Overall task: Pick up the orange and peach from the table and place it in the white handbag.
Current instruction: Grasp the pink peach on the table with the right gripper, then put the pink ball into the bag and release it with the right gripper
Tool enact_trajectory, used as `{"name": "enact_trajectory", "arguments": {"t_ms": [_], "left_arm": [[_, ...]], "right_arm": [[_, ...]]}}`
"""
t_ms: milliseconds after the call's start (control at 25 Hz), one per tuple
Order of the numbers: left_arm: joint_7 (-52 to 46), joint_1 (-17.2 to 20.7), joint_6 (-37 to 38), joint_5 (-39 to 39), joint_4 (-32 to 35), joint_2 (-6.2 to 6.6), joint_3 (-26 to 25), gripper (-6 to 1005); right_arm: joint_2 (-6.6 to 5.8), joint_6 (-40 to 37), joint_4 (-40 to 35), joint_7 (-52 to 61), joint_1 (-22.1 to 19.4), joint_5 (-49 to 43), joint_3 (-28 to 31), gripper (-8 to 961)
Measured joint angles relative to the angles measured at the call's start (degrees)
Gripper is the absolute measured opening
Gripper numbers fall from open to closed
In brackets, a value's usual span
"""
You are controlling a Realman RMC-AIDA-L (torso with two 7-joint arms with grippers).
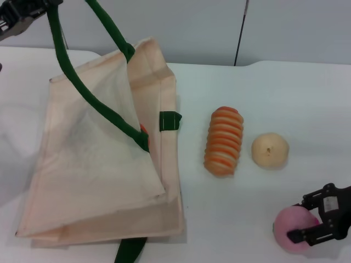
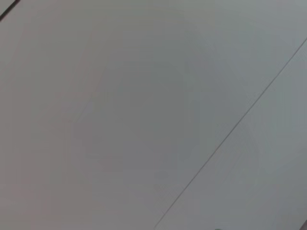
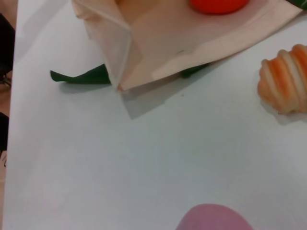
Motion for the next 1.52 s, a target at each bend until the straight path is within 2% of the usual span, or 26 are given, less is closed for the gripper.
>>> {"name": "enact_trajectory", "arguments": {"t_ms": [240,680,1000,1280,1520], "left_arm": [[0.00,-0.02,0.00,0.00,-0.01,0.00,0.00,152],[0.00,-0.03,0.00,0.00,-0.01,-0.02,0.00,152],[0.00,-0.03,-0.01,0.00,-0.01,-0.02,0.00,153],[0.34,-0.91,-0.04,0.28,-1.28,0.16,0.04,153],[0.77,-2.46,-0.19,0.39,-2.19,0.35,0.49,153]], "right_arm": [[-0.01,-0.61,-0.22,-0.17,-0.05,0.00,-0.17,643],[0.08,-2.07,-1.57,-0.23,-0.05,0.00,-0.19,563],[0.17,-3.31,-4.57,-0.55,-0.13,1.46,0.36,560],[0.30,-4.75,-11.11,-1.40,0.04,13.12,0.14,556],[0.30,-2.27,-9.20,-2.39,4.69,20.06,0.05,553]]}}
